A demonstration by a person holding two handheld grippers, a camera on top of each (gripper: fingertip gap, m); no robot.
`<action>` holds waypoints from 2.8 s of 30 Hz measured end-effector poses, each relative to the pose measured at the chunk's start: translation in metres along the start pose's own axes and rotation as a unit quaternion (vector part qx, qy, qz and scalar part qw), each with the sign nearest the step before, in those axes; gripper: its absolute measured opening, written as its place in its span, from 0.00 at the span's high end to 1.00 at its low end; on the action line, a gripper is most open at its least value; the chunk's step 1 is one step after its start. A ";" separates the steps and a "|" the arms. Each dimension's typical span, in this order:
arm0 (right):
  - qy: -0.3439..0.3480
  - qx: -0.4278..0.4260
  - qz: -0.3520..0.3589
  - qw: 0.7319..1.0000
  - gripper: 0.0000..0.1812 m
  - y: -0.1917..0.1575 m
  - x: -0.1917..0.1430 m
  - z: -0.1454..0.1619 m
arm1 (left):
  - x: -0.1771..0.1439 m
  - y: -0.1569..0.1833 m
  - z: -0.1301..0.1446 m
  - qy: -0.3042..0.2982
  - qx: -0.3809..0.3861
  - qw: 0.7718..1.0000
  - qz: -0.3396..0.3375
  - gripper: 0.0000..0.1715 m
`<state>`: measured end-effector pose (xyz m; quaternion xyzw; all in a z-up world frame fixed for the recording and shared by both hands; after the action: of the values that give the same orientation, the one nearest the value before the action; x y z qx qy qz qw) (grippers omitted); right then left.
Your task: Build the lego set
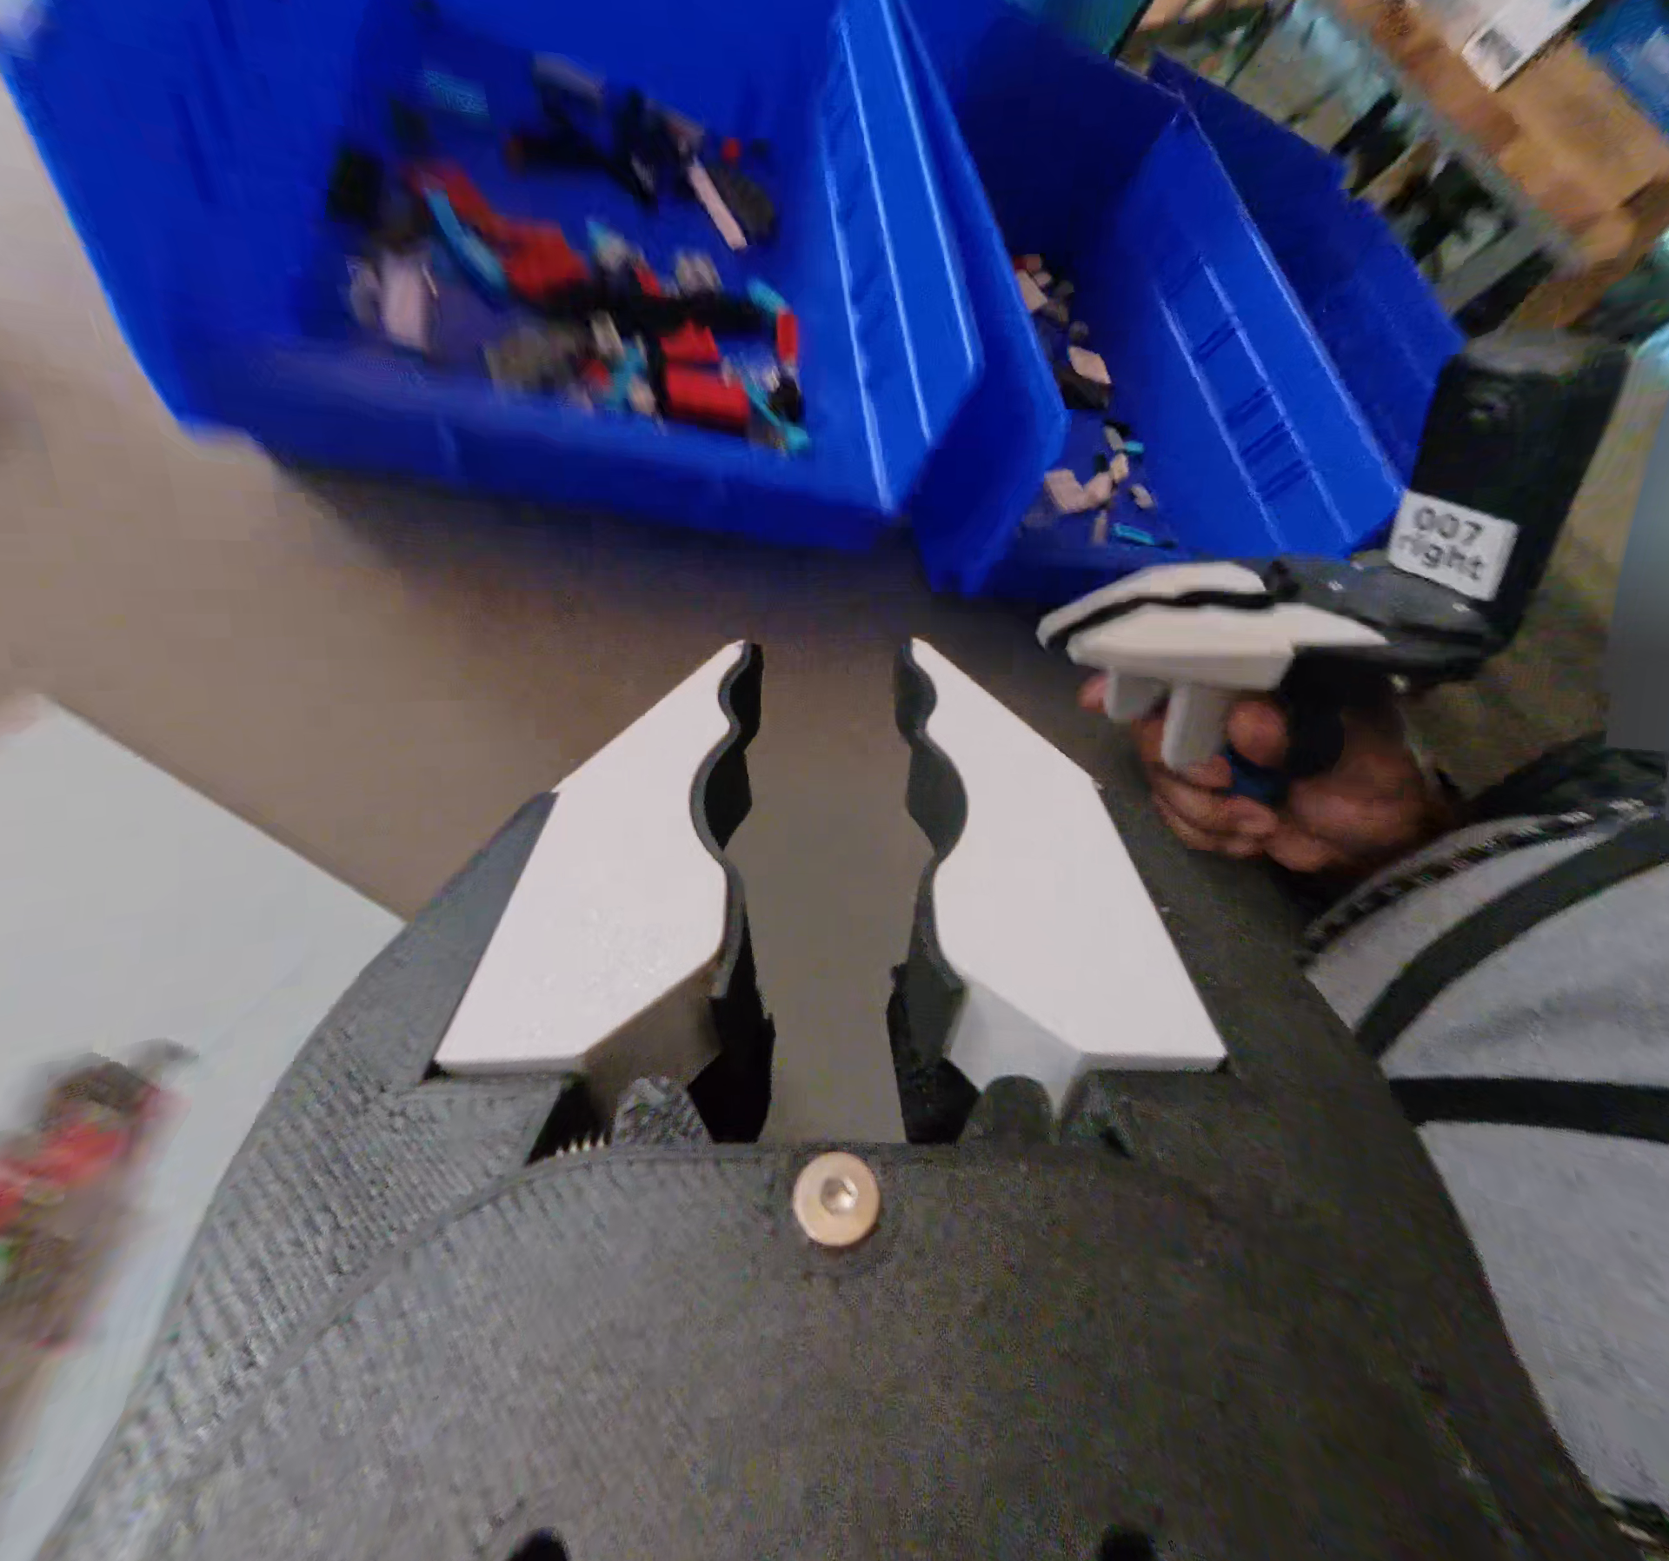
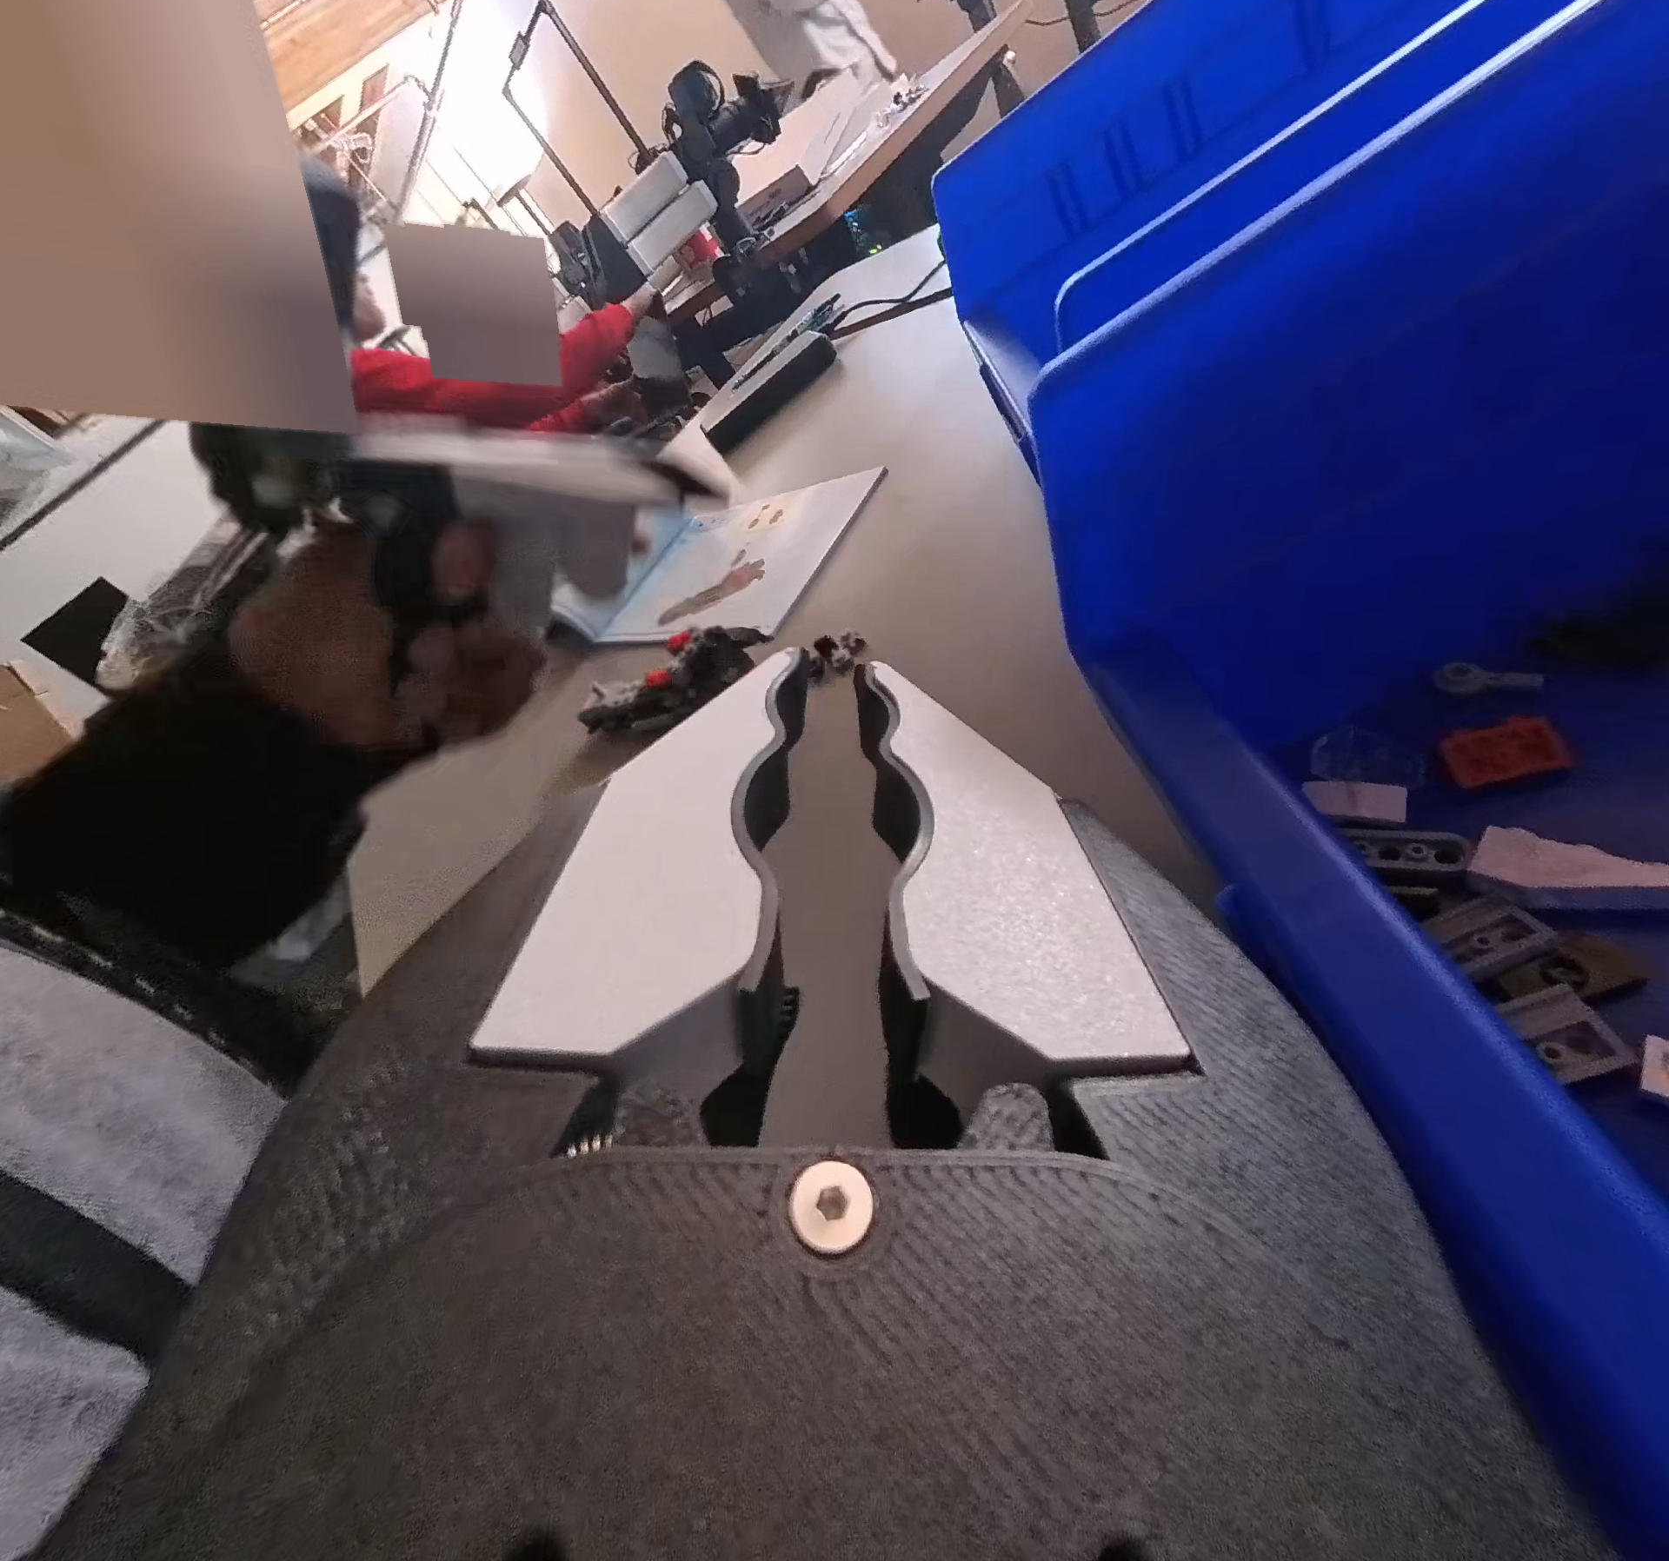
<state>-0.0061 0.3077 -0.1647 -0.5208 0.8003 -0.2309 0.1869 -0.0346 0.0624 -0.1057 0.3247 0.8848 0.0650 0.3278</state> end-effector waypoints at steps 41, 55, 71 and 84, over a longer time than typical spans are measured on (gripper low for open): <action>-0.008 0.016 -0.027 0.999 0.90 0.001 0.000 0.000 | 0.226 -0.049 -0.170 -0.292 0.247 0.923 -0.041 0.85; -0.004 0.018 -0.030 0.999 0.90 0.002 -0.001 0.000 | 0.262 -0.039 -0.162 -0.298 0.247 0.920 -0.057 0.77; -0.013 0.015 -0.024 1.000 0.89 0.001 0.001 0.001 | 0.150 -0.032 -0.089 -0.363 0.273 0.891 0.027 0.75; -0.015 0.015 -0.022 1.000 0.88 0.002 0.002 0.001 | 0.142 -0.031 -0.070 -0.385 0.233 0.893 0.030 0.80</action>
<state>-0.0075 0.3065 -0.1664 -0.5385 0.7827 -0.2389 0.2011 -0.1758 0.1321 -0.1380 0.4183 0.6689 -0.2634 0.5552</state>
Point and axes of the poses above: each gripper's, where its closed fingertips meet, x out along the fingers, z out of its underside, y = z × x across the jaws, the point moved 10 cm from there along -x, back along the fingers, and after that the axes turned 8 degrees about -z, right-handed, at the moved point
